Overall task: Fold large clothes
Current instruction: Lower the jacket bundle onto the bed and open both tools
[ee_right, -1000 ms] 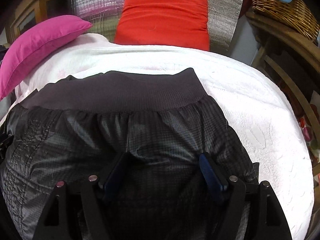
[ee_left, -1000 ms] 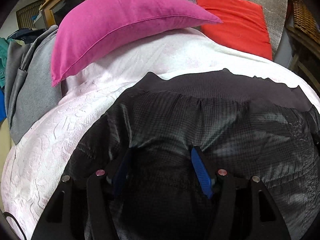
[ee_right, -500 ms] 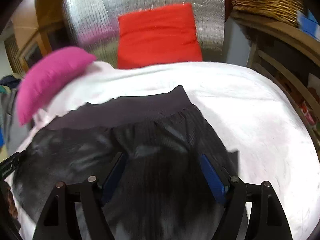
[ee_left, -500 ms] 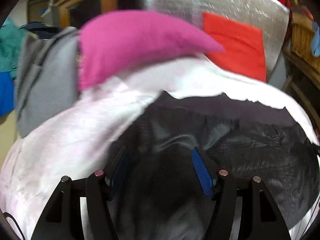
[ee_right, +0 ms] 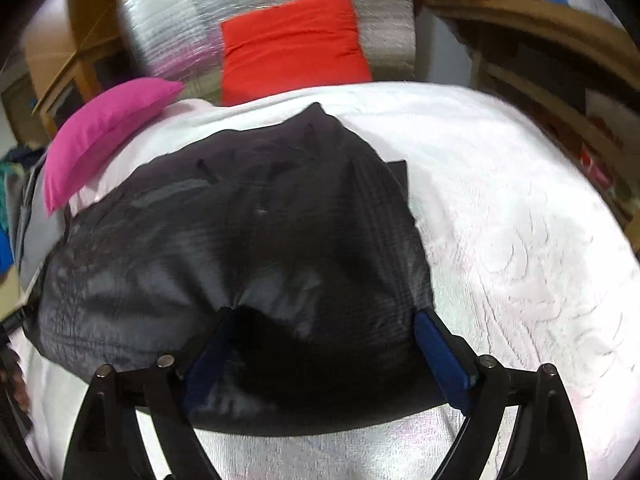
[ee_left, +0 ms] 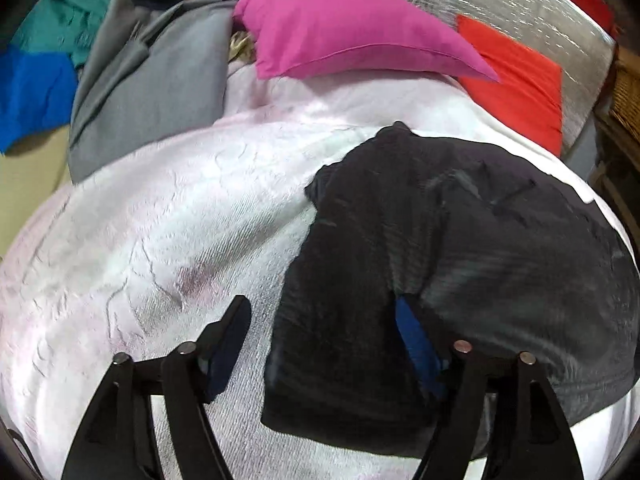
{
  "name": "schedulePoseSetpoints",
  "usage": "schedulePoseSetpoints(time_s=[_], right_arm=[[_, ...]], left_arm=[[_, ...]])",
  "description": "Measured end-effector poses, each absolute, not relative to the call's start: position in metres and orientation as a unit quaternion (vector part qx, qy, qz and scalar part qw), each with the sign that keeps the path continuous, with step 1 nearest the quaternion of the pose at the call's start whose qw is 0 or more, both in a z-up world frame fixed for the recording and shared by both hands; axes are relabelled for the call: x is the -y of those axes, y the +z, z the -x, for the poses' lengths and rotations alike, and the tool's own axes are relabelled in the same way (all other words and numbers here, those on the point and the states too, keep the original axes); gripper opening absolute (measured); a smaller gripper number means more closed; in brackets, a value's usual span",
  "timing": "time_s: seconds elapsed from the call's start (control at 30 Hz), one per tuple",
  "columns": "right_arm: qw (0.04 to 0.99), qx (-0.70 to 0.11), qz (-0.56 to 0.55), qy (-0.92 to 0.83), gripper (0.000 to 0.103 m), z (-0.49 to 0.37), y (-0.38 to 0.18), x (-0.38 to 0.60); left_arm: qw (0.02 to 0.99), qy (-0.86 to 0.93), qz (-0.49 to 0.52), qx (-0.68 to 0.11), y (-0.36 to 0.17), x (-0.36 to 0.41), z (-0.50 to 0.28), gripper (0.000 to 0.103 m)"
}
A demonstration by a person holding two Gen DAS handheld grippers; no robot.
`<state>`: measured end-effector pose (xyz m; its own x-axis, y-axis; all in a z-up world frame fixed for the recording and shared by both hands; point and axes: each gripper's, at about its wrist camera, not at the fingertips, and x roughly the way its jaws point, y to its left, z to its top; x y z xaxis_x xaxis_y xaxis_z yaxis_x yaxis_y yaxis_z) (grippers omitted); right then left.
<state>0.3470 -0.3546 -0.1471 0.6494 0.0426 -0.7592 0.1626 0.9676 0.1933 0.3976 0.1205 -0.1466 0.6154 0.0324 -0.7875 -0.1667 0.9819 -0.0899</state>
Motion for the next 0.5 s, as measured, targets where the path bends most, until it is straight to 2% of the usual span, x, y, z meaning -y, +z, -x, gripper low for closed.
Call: schedulePoseSetpoints(time_s=[0.27, 0.5], right_arm=[[0.907, -0.388, -0.154, -0.049, 0.091, -0.314, -0.12, 0.364], [0.93, -0.341, -0.135, -0.001, 0.091, -0.292, -0.086, 0.324]], left_arm=[[0.912, 0.067, 0.069, -0.398, -0.111, -0.118, -0.36, 0.078], [0.927, 0.047, 0.047, -0.368, -0.097, -0.081, -0.326, 0.077]])
